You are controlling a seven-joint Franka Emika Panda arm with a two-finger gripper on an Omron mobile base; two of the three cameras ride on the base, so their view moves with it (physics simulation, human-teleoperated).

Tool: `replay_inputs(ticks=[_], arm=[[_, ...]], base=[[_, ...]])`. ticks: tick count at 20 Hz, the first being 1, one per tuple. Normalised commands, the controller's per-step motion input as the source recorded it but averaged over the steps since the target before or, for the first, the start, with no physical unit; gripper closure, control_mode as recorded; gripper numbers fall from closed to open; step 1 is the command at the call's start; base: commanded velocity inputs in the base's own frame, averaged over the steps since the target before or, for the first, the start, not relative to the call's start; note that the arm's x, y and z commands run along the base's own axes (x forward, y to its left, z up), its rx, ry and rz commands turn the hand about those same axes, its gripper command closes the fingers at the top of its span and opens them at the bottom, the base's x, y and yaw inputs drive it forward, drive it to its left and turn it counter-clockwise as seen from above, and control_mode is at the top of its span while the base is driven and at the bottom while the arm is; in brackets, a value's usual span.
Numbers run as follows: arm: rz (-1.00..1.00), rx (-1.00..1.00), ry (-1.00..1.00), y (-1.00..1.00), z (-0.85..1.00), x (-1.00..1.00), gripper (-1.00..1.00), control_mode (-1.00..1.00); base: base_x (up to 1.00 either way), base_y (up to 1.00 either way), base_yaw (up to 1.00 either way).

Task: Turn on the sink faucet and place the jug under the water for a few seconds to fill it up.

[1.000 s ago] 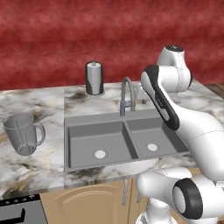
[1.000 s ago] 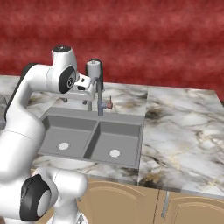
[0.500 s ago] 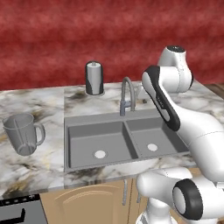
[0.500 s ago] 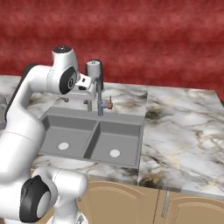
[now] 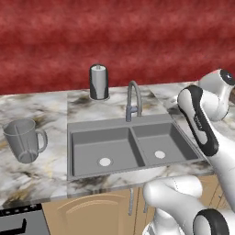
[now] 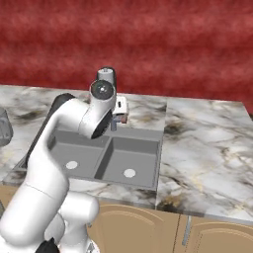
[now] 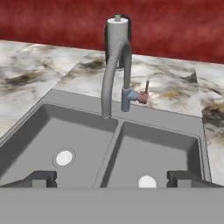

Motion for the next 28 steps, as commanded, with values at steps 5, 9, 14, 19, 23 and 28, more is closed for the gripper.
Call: replay_inputs(ticks=[5, 9, 14, 19, 23, 28], arm=[[0.34, 0.07, -0.42, -0.34, -0.1, 0.35, -1.0, -1.0], [0.27, 0.04, -0.31, -0.26, -0.06, 0.64, -1.0, -1.0], [0.27, 0.0, -0.23, -0.16, -0.01, 0.35, -1.0, -1.0], [0.28, 0.0, -0.05, -0.01, -0.1, 0.49, -1.0, -1.0], [0.24, 0.0, 0.0, 0.0, -0.21, 0.51, -1.0, -1.0], [0.14, 0.0, 0.0, 0.0, -0.28, 0.6, -1.0, -1.0]], base=[[0.0, 0.0, 0.0], [0.0, 0.0, 0.0], [0.0, 0.0, 0.0], [0.0, 0.0, 0.0], [0.0, 0.0, 0.0], [0.0, 0.0, 0.0]])
